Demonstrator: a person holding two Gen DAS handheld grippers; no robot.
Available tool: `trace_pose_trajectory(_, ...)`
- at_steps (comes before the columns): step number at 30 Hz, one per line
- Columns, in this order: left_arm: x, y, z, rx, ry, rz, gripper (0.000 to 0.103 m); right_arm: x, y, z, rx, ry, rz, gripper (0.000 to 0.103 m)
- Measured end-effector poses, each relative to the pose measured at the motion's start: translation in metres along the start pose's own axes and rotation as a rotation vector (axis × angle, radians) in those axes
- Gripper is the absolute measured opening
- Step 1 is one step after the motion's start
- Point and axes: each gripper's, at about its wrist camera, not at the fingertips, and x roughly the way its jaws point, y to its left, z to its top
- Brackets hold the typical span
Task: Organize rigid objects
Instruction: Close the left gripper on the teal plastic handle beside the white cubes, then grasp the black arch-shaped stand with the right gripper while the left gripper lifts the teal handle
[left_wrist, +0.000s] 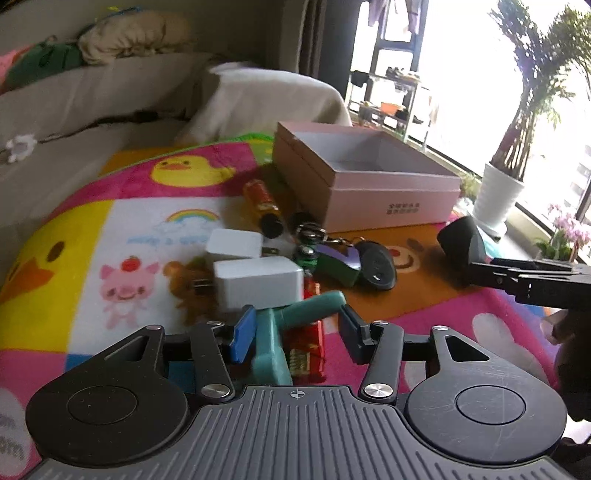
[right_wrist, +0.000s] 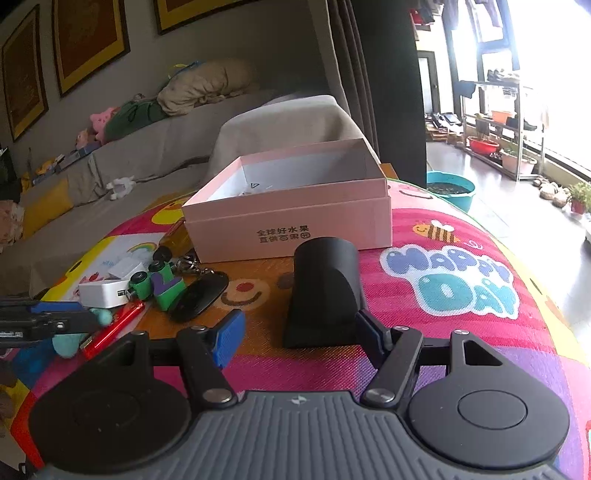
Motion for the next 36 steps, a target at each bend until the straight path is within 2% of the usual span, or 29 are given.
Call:
trace_pose_trajectory(3, 0.006, -0.007, -0.001, 0.016, 0.006, -0.001, 0.056, 0.0, -0.001, -0.001, 0.007, 0.001, 0.003, 0.067)
trace_pose_trajectory(8, 0.007, 0.003, -0.002, -0.052, 0.011, -0.005, 0.055, 0.001, -0.002, -0.001, 0.01, 0.003, 0.006, 0.068)
trace_pose_trajectory(14, -0.017, 0.005, -0.014, 0.021, 0.025, -0.024, 0.055, 0.003, -0.001, 0.0, -0.002, 0.013, 0.011, 0.073)
trace_pose_trajectory(17, -0.027, 0.01, -0.019, 0.014, 0.016, -0.013, 0.054, 0.004, -0.001, 0.001, -0.004, 0.016, 0.018, 0.076)
trace_pose_trajectory(18, -0.029, 0.013, -0.02, 0.01, 0.008, -0.006, 0.049, 0.004, -0.001, 0.001, -0.003, 0.017, 0.021, 0.077)
trace_pose_trajectory(19, -0.03, 0.016, -0.021, 0.004, -0.002, 0.005, 0.036, 0.004, -0.002, 0.001, -0.003, 0.019, 0.023, 0.077)
trace_pose_trajectory(21, -0.032, 0.021, -0.02, -0.007, -0.016, 0.017, 0.025, 0.004, -0.002, 0.001, -0.003, 0.021, 0.026, 0.078)
trace_pose_trajectory(22, -0.034, 0.023, -0.02, -0.011, -0.023, 0.019, 0.023, 0.004, -0.002, 0.001, -0.002, 0.023, 0.029, 0.079)
trace_pose_trajectory(25, -0.031, 0.026, -0.018, -0.006, -0.025, 0.008, 0.023, 0.004, -0.003, -0.001, 0.01, 0.038, 0.067, 0.09)
trace_pose_trajectory(26, -0.029, 0.025, -0.018, -0.005, -0.022, 0.006, 0.023, 0.004, -0.003, -0.001, 0.018, 0.046, 0.085, 0.098)
trace_pose_trajectory(27, -0.025, 0.024, -0.018, -0.005, -0.018, 0.005, 0.023, 0.01, -0.006, -0.002, 0.05, 0.1, 0.122, 0.102)
trace_pose_trajectory(28, -0.021, 0.023, -0.018, -0.007, -0.013, 0.005, 0.023, 0.009, -0.007, -0.004, 0.055, 0.085, 0.135, 0.102)
trace_pose_trajectory(32, -0.006, 0.019, -0.02, -0.01, -0.006, 0.02, 0.026, 0.012, -0.005, -0.001, 0.05, 0.113, 0.135, 0.103)
trace_pose_trajectory(36, -0.005, 0.02, -0.021, -0.007, -0.008, 0.005, 0.026, 0.012, 0.006, -0.004, -0.03, 0.126, 0.109, 0.102)
